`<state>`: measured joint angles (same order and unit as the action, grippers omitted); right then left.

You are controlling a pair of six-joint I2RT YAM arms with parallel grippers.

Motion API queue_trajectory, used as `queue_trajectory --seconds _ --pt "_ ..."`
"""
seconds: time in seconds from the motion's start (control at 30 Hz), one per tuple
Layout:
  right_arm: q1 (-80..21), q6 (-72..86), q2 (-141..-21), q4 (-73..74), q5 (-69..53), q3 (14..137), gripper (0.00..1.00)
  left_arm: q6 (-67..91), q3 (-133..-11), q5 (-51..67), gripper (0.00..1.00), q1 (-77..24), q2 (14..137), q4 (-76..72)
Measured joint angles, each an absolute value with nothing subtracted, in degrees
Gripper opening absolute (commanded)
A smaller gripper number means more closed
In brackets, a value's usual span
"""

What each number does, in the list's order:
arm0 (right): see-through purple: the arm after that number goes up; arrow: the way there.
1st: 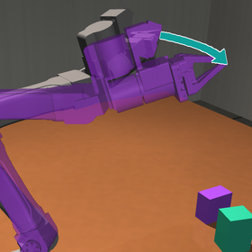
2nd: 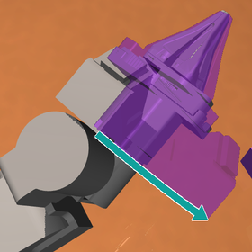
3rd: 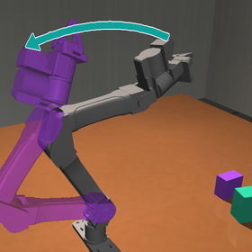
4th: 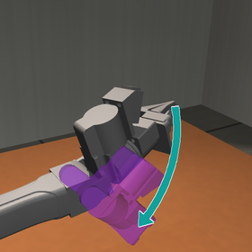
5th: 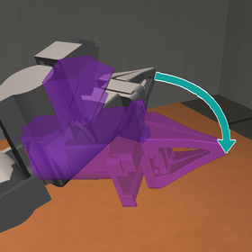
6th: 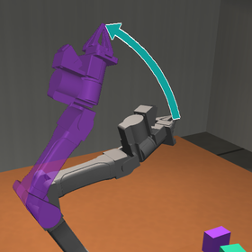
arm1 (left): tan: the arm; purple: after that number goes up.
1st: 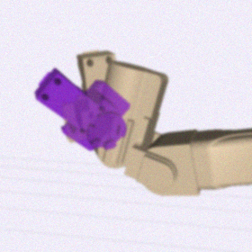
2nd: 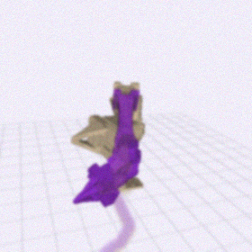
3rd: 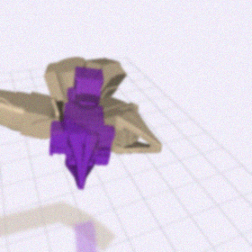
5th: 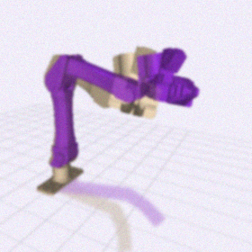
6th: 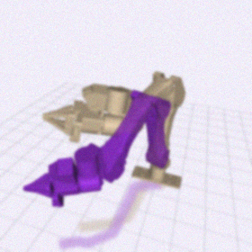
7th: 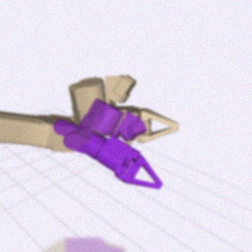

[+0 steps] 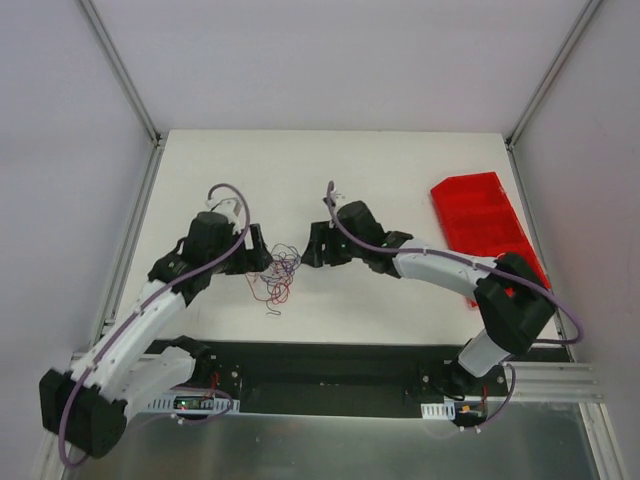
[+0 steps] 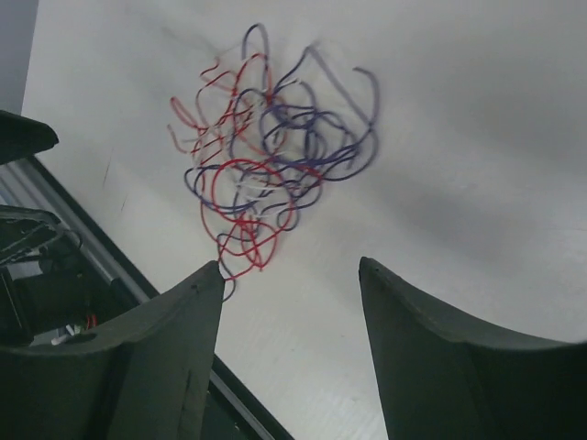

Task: Untangle the cables

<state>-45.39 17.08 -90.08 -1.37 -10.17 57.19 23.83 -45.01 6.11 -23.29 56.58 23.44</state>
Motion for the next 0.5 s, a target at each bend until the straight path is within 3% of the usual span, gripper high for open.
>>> queue_trajectory --seconds 0.17,0.23,0.5 --pt "-53.28 17.80 -96.79 -7.16 -9.96 59.13 0.50 31.48 -36.56 1.93 0.84 -22.79 38.74 26.44" --pt "-54.26 17.54 -99.18 -7.66 -10.00 60.95 0.44 33.78 -36.07 1.98 0.84 -22.76 37.82 26.81" --pt "-54.72 16.88 -105.69 -9.69 -10.41 65.32 0.38 38.98 -31.44 3.01 0.85 -22.76 39.55 29.47"
